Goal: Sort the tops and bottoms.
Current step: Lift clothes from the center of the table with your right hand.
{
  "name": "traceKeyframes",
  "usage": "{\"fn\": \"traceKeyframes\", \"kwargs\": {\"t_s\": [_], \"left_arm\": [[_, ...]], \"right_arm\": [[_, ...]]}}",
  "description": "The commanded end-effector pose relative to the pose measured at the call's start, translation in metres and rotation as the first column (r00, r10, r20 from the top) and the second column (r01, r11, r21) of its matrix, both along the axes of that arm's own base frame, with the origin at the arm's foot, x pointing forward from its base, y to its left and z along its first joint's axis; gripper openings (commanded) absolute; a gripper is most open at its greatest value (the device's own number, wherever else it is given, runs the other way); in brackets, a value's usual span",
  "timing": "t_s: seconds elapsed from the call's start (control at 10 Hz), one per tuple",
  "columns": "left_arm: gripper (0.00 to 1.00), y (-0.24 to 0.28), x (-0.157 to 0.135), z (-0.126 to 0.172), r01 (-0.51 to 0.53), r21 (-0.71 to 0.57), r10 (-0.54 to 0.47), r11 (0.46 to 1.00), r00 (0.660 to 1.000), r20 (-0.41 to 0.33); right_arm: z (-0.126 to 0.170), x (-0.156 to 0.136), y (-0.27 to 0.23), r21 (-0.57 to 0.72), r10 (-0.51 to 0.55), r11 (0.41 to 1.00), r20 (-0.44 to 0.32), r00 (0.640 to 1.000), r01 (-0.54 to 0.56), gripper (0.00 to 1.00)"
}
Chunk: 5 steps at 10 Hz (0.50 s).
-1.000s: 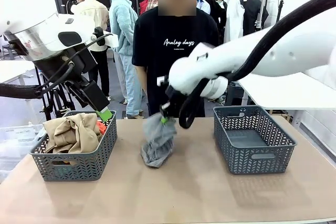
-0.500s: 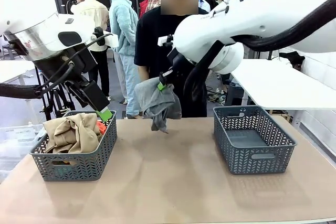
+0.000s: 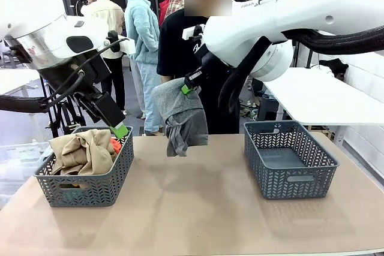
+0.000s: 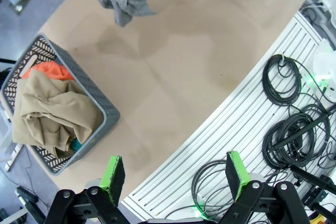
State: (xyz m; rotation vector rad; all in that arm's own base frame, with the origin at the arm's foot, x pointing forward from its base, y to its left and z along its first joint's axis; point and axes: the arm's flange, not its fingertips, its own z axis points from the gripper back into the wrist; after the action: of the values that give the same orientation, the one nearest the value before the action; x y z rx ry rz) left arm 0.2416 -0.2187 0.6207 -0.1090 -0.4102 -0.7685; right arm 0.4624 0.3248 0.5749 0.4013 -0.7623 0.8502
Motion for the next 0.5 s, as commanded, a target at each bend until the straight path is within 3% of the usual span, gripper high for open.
{"fn": "traceKeyframes", "kwargs": {"t_s": [0.0, 0.4], "left_arm": [[1.0, 0.0013, -0.0003, 0.002, 0.017, 0.0, -0.017, 1.0, 1.0, -0.005], [1.0, 0.0013, -0.0003, 0.002, 0.017, 0.0, -0.017, 1.0, 1.0, -0.005]], "right_arm": [[0.0028, 0.0064, 0.0034, -0.002, -0.013, 1.0, -0.004, 1.0, 0.013, 0.0], [0.0028, 0.0064, 0.0034, -0.002, -0.013, 1.0, -0.004, 1.0, 0.013, 0.0]]}}
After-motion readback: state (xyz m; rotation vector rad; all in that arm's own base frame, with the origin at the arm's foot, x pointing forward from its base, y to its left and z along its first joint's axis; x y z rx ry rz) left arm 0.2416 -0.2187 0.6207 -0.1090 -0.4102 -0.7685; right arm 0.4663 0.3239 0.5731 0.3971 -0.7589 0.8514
